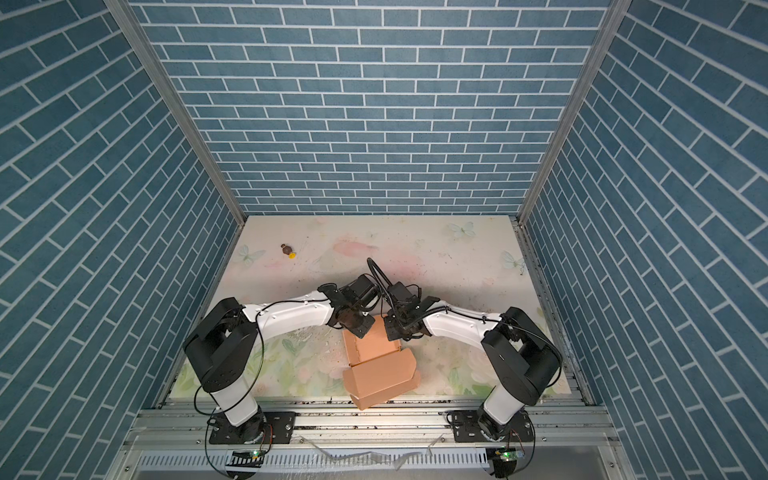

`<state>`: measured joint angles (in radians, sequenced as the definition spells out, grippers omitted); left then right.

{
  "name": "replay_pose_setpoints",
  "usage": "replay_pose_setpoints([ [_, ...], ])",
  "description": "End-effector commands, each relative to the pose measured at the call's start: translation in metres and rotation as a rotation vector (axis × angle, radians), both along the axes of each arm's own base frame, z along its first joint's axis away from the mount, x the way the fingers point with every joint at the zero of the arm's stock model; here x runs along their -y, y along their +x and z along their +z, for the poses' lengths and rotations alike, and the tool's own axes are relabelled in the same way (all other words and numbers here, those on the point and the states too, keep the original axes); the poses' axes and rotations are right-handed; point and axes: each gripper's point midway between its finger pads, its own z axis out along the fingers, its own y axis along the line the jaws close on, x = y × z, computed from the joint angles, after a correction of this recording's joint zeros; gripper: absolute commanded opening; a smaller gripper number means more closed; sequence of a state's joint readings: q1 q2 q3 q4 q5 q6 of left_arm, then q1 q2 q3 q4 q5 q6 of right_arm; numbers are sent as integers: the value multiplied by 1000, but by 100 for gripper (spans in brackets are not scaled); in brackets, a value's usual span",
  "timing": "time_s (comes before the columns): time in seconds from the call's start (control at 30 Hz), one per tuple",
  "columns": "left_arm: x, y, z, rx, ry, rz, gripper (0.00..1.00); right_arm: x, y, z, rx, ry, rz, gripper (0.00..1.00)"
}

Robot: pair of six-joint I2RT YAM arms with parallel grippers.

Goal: Fold the paper box

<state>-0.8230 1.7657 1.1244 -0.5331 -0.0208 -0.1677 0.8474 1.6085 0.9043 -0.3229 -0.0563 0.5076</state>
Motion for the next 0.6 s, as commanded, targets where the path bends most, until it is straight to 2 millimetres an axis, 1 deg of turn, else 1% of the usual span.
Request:
replay_pose_setpoints([
  [0.0, 1, 7, -6, 12, 4, 34, 4, -2, 9, 8, 19, 2, -21, 5],
  [0.07, -1, 9, -7, 9, 2, 51, 4, -1, 12, 12, 29, 7, -32, 8],
  [0.13, -4, 11, -7, 6, -11, 77, 3, 1, 15, 17, 45, 14, -46, 13],
  [0.27, -10, 14, -8, -5, -44, 144, 3, 7, 28, 37, 88, 47, -99, 25],
  [0.37, -17, 15, -11, -12, -47, 192, 3, 17, 43, 60, 148, 80, -170, 33],
  [0.4, -19, 15, -12, -16, -47, 207, 3, 22, 48, 71, 180, 92, -197, 37],
  [0.5, -25, 14, -15, -18, -39, 258, 3, 39, 59, 104, 281, 117, -290, 41],
  [0.57, -31, 13, -18, -20, -26, 300, 3, 52, 62, 126, 342, 139, -351, 44],
])
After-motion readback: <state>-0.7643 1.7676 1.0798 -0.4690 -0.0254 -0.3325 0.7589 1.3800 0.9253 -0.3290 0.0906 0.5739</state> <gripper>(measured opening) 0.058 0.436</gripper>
